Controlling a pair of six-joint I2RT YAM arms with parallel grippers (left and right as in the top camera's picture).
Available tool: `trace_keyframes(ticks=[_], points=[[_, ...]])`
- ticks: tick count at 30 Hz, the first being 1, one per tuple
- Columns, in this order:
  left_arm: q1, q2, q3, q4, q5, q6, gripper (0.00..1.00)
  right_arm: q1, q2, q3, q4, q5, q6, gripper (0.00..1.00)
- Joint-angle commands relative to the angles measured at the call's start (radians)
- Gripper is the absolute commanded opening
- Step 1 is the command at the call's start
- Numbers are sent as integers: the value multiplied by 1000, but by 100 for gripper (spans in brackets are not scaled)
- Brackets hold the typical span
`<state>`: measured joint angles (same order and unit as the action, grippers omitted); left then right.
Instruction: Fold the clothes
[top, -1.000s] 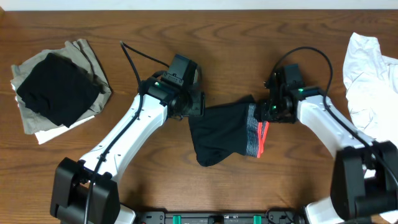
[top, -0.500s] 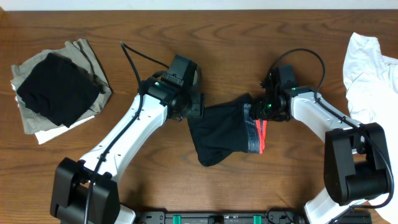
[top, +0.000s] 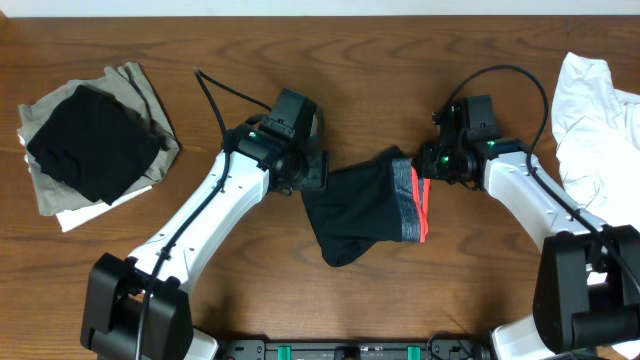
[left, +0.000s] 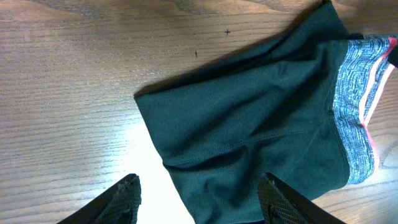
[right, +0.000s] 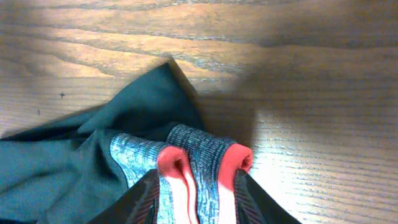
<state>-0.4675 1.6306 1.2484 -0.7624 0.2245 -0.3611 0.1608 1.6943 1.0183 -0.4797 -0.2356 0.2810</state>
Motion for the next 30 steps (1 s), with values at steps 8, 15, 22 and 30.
trace_keyframes(ticks=[8,15,22,30], points=[[2,8,-1,-7,-17,17,63,-3,-5,-3,-15,56,3,63],[2,8,-1,-6,-17,17,63,-3,6,-3,-21,64,3,69],[2,8,-1,-6,-17,17,63,0,93,-3,13,-41,2,69],[2,8,-1,-7,-17,17,63,-1,115,-3,80,-120,-14,33]])
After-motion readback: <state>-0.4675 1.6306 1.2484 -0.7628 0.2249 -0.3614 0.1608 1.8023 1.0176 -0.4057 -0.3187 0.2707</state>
